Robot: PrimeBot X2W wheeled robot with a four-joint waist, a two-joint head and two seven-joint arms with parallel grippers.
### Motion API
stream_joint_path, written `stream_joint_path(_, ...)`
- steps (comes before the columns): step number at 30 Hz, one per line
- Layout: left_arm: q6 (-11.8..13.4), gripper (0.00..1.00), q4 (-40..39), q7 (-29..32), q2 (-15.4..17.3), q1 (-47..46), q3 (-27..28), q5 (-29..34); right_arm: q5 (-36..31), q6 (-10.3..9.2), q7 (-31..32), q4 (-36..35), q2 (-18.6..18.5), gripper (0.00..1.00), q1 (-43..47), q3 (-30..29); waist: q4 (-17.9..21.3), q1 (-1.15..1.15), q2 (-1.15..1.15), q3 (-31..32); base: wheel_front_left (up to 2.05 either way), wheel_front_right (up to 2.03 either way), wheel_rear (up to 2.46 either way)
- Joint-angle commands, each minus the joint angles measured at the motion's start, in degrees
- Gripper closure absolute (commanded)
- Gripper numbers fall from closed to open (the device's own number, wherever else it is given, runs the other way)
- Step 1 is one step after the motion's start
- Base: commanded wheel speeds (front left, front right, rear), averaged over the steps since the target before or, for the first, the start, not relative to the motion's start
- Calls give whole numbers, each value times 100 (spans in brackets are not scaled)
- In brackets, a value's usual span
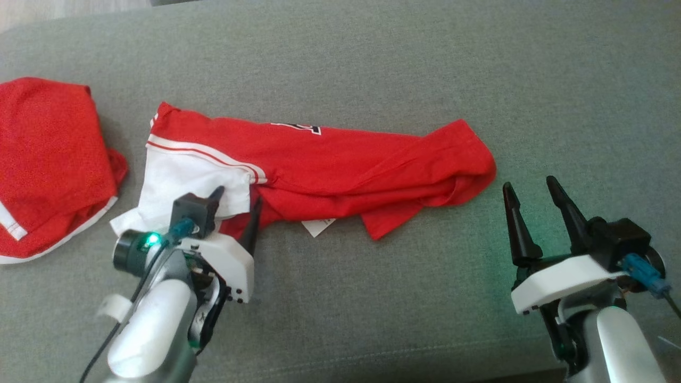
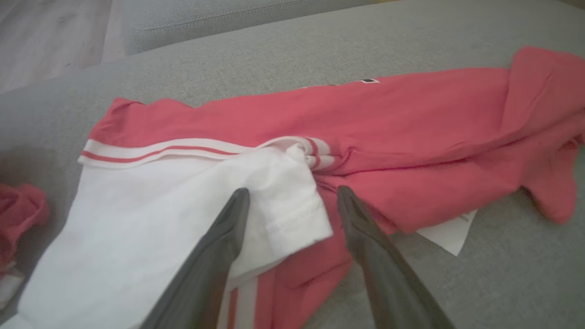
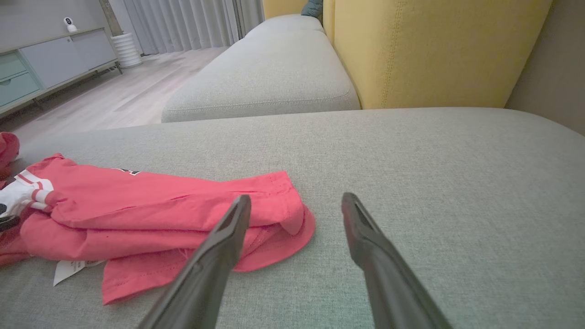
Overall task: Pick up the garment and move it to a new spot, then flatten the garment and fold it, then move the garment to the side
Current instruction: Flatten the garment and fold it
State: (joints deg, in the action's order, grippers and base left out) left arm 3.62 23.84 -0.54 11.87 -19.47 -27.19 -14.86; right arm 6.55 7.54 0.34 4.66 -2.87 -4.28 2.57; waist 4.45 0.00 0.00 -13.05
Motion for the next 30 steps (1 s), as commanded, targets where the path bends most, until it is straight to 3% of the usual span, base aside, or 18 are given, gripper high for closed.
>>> stream_joint_path(1,55,0,-156,-31,141,-262,189,28,32,-5,-72,-160,-16,0,-199,105,2,0,0,-8,0,0,0)
stream_joint_path(2,95,52,-150,-12,160,-278,179,66,29,-5,-77,-158,-15,0,-206,104,2,0,0,-21,0,0,0)
stream_joint_path(3,132,91,-159,-16,180,-297,171,105,28,-5,-80,-158,-13,0,-215,103,0,0,0,-32,0,0,0)
stream_joint_path(4,179,100,-164,-35,213,-323,168,157,27,-5,-83,-156,-12,0,-224,100,-4,0,0,-42,0,0,0)
stream_joint_path(15,501,100,-821,-285,316,-468,121,434,48,-5,-133,-65,-3,0,-249,42,-135,0,0,39,0,0,0)
stream_joint_path(22,552,100,-1951,346,437,76,-187,504,95,-5,-119,-31,-2,0,-160,1,-308,0,0,237,0,0,0)
stream_joint_path(30,371,100,-2687,1166,536,978,-792,360,121,-5,-65,-4,-1,0,-88,-19,-411,0,0,442,0,0,0)
